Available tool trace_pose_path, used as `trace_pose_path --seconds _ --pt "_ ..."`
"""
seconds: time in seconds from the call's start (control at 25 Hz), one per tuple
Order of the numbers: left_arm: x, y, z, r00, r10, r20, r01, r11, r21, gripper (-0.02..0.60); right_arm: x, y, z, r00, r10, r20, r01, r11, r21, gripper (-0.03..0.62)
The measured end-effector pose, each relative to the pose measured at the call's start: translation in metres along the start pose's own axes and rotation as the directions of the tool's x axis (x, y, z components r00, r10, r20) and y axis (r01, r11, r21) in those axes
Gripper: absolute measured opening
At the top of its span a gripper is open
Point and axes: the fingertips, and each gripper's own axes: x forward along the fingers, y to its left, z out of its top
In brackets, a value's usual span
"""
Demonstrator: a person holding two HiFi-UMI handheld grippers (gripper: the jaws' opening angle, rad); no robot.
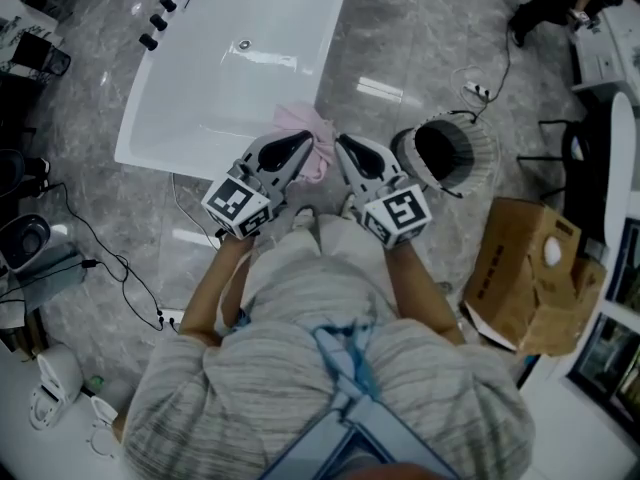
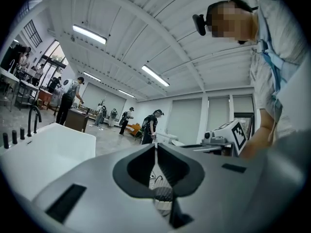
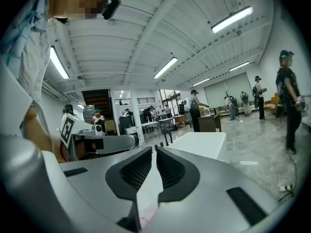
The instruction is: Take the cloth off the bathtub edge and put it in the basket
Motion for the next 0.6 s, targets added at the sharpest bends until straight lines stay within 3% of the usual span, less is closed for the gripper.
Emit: trace_pose_path --seconds 0.36,0.52,0.6 --pt "-0.003 0.015 -0.028 0.998 -0.035 -0.060 0.035 0.999 -0.015 0.044 0.025 -0.008 -0.034 0.994 0.061 -0.096 -0.059 0.998 0.026 0.066" --pt "0.003 0.017 -0.046 0.991 -0.075 -0.108 0.073 0.997 -0.014 0.097 0.032 -0.015 -0.057 0.985 0.071 -0.159 -0.066 0.997 0.035 0.100" --pt "0.007 0.017 -0.059 0.981 -0.096 -0.167 0.099 0.995 0.011 0.161 0.038 -0.018 -0.069 0.979 0.078 -0.190 -0.073 0.997 0.031 0.121"
